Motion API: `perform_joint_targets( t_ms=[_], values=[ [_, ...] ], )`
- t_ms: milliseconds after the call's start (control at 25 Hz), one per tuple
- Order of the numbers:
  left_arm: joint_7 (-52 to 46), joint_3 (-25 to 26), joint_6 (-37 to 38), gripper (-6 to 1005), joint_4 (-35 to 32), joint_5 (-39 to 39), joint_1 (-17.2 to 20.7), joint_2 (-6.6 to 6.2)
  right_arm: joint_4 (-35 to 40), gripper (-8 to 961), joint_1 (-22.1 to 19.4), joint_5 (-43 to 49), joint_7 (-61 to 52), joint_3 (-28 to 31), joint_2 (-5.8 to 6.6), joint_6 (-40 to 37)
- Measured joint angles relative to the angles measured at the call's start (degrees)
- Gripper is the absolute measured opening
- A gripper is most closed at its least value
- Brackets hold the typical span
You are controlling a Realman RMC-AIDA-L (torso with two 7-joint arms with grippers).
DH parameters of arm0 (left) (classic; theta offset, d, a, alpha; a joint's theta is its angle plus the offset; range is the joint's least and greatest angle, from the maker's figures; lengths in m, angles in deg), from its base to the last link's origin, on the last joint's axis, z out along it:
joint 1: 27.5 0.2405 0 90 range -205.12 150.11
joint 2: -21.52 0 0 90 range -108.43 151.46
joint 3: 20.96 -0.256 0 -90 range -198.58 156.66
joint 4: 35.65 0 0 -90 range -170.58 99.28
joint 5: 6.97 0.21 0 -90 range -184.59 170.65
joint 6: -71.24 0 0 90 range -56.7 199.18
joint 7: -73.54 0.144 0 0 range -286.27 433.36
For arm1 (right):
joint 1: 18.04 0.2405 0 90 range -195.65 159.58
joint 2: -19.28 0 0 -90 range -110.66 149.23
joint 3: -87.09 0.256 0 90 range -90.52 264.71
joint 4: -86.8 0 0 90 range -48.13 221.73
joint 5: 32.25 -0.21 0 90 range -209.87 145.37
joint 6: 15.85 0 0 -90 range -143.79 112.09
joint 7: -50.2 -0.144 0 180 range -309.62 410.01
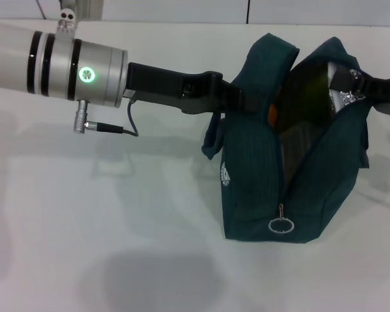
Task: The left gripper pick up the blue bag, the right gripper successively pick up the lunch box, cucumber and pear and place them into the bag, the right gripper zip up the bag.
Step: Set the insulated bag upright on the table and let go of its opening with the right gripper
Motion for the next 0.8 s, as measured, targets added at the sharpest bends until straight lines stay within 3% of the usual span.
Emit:
perform_joint_targets(
  t_ms=[280,400,800],
  values=[
    [0.1,0.0,0.0,38,0.0,0.0,0.3,0.0,-0.8,62,-0.6,0.1,-0.1,0.2,0.48,-0.8],
    [0.1,0.0,0.0,38,0.0,0.1,0.3,0.0,-0.8,154,-1.1,-0.4,-0.1,0.3,0.53,-1.4],
    [0.2,-0.6,0.0,39,-0.4,-0.2,1.0,-0.11,-0.8,271,-3.4,-2.0,0.0,2.6,-0.21,-3.7]
  ],
)
